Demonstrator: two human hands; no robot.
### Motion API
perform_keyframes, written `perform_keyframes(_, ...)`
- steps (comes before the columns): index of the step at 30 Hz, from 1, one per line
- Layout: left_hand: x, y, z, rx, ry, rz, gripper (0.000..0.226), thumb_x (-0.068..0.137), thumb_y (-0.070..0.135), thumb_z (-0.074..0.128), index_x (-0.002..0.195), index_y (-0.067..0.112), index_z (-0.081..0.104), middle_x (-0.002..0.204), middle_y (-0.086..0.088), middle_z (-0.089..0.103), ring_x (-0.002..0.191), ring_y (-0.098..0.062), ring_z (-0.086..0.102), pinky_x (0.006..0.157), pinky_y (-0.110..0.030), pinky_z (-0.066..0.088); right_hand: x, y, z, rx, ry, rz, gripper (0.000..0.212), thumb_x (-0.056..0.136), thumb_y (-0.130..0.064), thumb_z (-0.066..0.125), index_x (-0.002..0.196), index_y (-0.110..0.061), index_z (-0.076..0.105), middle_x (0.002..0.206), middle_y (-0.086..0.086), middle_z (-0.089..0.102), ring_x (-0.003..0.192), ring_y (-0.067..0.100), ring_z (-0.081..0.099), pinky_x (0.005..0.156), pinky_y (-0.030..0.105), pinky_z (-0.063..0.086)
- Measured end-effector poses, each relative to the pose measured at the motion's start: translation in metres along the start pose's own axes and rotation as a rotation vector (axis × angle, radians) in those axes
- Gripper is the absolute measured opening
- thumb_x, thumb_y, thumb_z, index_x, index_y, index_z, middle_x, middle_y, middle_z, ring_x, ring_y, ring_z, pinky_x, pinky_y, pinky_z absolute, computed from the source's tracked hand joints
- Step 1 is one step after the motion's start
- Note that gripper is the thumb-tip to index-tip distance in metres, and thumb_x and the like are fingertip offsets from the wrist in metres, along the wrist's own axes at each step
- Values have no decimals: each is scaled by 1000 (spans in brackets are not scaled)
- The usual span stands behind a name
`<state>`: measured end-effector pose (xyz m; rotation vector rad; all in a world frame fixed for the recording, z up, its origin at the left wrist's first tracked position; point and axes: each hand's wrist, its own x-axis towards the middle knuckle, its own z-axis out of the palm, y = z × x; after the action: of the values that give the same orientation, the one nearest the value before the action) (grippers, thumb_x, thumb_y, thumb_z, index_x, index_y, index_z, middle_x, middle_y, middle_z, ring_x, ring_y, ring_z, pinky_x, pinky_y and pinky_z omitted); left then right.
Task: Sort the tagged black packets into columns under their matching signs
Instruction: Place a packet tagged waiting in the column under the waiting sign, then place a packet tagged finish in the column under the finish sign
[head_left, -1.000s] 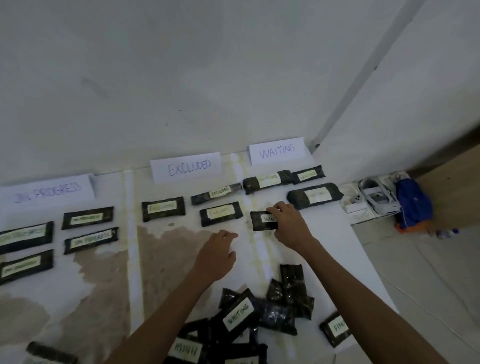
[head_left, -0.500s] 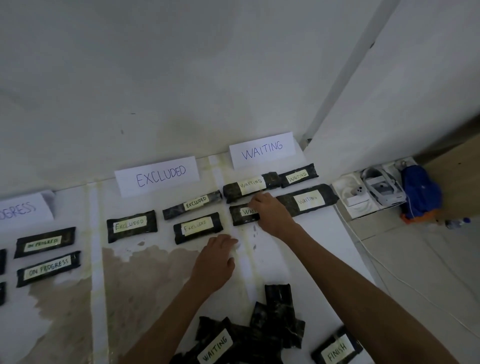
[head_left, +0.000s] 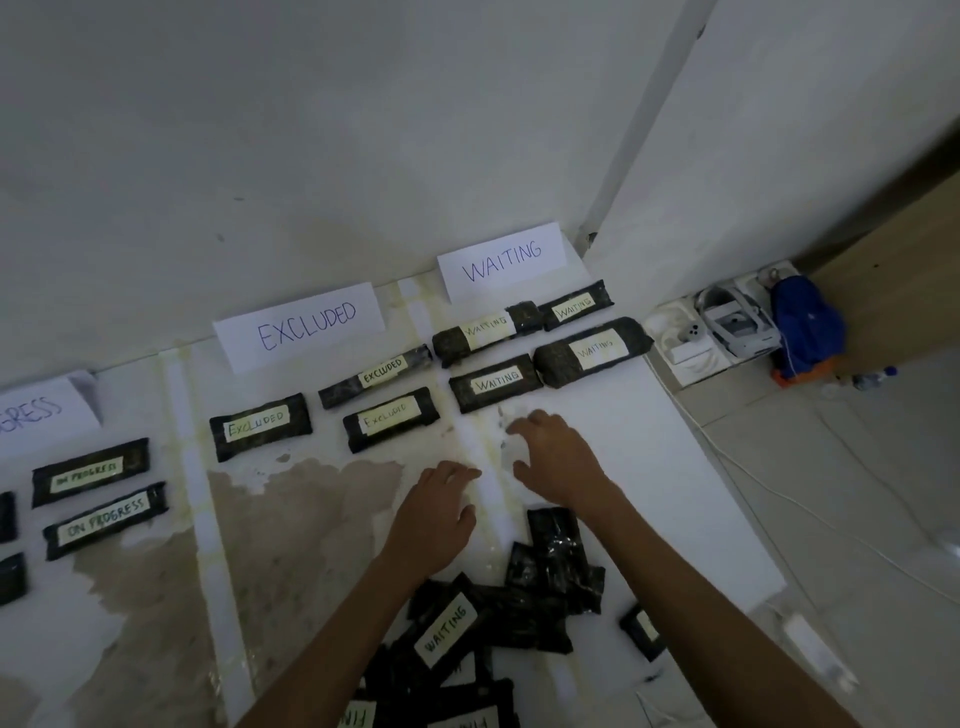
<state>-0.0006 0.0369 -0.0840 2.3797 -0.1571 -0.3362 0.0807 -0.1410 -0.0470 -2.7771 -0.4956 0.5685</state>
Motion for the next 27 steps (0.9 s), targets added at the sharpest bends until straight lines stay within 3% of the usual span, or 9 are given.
perform_keyframes(6,-36,7,7,-37,-58,-17,46,83,28,42,126,17,51,123,1,50,107,-16,46,87,-29,44,-81,-21,53,-179,89,432,58,68,-54,70,104,-11,56,104,16,52,86,33,52,61,39,46)
perform_keyframes(9,-43,9,9,-35,-79,2,45,84,29,40,126,18,50,123,2,50,108,-15,46,88,-27,43,-88,-24,62,-74,28,463,54,84,-52,55,119,-12,44,115,12,45,95,29,52,68,35,47)
perform_keyframes(13,-42,17,11,-67,-70,33,39,88,23,46,126,19,50,123,4,50,109,-12,44,89,-23,41,-86,-27,53,65,69,419,57,81,-42,61,125,-11,43,115,11,51,98,28,54,75,35,47)
perform_keyframes(15,-41,25,11,-143,-72,9,36,90,20,50,126,22,50,123,5,49,110,-9,43,89,-20,37,-86,-21,41,355,147,438,62,77,-35,66,131,-12,44,117,9,54,103,26,54,84,35,47)
perform_keyframes(17,-39,38,10,-274,-76,-57,36,91,20,52,126,24,49,123,6,50,111,-9,46,91,-20,37,-87,-13,24,809,215,478,49,83,-24,62,130,-18,48,121,5,58,105,21,58,91,37,49)
perform_keyframes(19,-37,53,9,-397,-89,-148,38,90,23,56,127,25,49,121,6,52,107,-9,50,86,-19,40,-86,-4,13,1380,223,523,34,93,-11,45,125,-15,51,121,12,59,101,28,63,88,42,51)
perform_keyframes(21,-34,66,9,-495,-127,-237,39,90,26,57,128,26,48,118,7,54,101,-9,54,77,-17,44,-87,2,8,1891,195,532,37,92,-3,31,124,-8,50,120,20,59,104,40,61,89,48,49)
perform_keyframes(23,-31,76,10,-581,-161,-301,38,90,27,56,127,27,48,114,7,56,95,-10,58,75,-21,48,-89,5,7,2081,202,514,40,90,-3,28,123,-6,49,121,24,59,107,44,59,92,50,46)
perform_keyframes(27,-28,85,13,-670,-170,-353,34,90,23,56,123,27,50,105,5,59,90,-12,62,81,-34,56,-90,4,7,2104,214,492,39,91,-4,27,123,-4,51,119,25,61,107,43,60,95,51,45)
